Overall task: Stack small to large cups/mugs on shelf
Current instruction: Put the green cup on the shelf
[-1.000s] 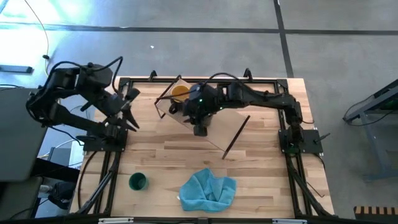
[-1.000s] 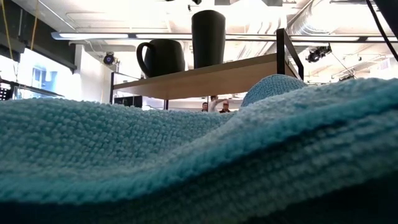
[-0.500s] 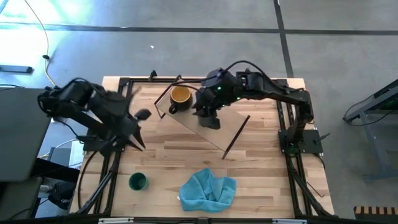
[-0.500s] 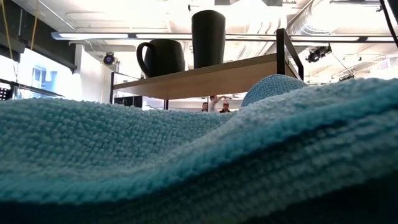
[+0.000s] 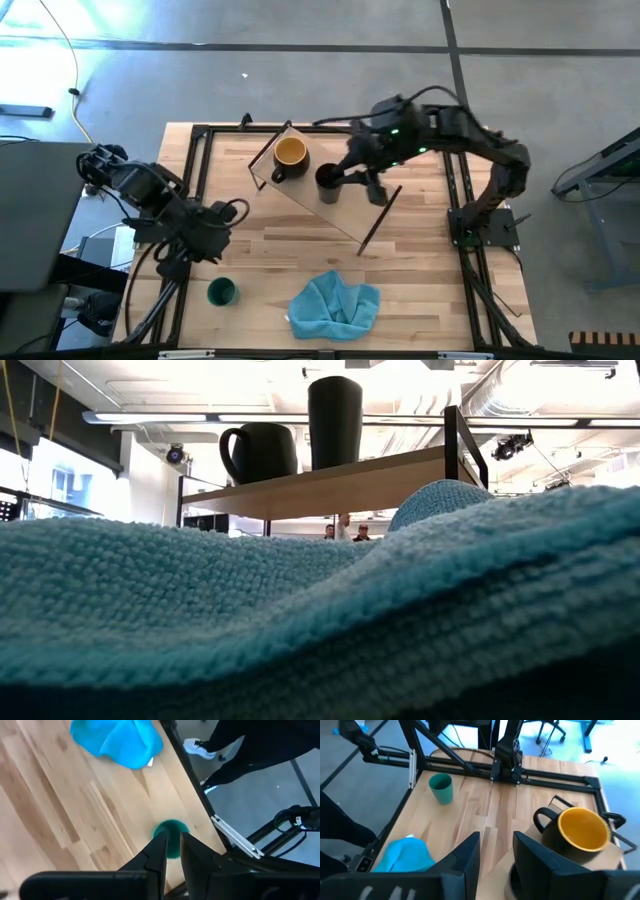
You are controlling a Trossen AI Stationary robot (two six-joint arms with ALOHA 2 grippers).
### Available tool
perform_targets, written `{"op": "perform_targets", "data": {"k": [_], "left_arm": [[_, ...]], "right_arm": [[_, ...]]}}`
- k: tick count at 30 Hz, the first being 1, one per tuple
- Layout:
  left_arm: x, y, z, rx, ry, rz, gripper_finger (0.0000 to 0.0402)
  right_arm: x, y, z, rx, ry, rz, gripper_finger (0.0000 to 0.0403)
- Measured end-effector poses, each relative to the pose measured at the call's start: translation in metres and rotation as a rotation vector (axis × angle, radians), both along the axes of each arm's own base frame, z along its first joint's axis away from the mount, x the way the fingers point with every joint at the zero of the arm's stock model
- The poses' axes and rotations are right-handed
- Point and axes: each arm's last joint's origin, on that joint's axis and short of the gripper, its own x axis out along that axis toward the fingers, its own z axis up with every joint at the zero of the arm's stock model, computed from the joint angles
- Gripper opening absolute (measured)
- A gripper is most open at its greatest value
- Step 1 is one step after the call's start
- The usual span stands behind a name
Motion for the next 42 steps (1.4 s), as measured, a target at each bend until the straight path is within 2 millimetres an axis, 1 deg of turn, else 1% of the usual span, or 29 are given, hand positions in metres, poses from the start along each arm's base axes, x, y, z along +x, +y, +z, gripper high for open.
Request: {"op": "perform_targets", "data": {"k": [7,9,12,15,19,22,26,29,33,42], "left_arm": [[-0.013,-0.015,-0.002,0.030,0.065,0.075,0.0042],[-0.015,-0.021,-0.006,0.044,0.081,0.094,0.0042],[-0.018,-0.030,-0.020,0.071,0.134,0.115,0.0042],[-0.021,-0.040,-0.039,0.097,0.202,0.132,0.0042],[-0.021,-0.050,-0.067,0.126,0.270,0.174,0.0042],[-0.022,-0.054,-0.087,0.157,0.312,0.231,0.0042],[-0.019,-0.056,-0.114,0.165,0.349,0.305,0.0042],[-0.018,-0.057,-0.129,0.161,0.361,0.345,0.0042],[-0.017,-0.058,-0.143,0.153,0.365,0.371,0.0042],[-0.017,-0.056,-0.166,0.179,0.362,0.454,0.0042]], "right_arm": [[-0.047,0.002,0.026,0.039,-0.054,-0.027,0.0108],[-0.062,0.003,0.034,0.056,-0.074,-0.038,0.0108],[-0.084,0.003,0.043,0.071,-0.095,-0.061,0.0108],[-0.104,0.004,0.049,0.085,-0.109,-0.080,0.0108],[-0.121,0.005,0.056,0.098,-0.142,-0.096,0.0108],[-0.127,0.005,0.058,0.099,-0.155,-0.096,0.0108],[-0.128,0.005,0.057,0.093,-0.148,-0.092,0.0108],[-0.128,0.005,0.056,0.091,-0.138,-0.093,0.0108],[-0.128,0.005,0.055,0.091,-0.123,-0.093,0.0108],[-0.128,0.005,0.055,0.093,-0.117,-0.094,0.0108]]}}
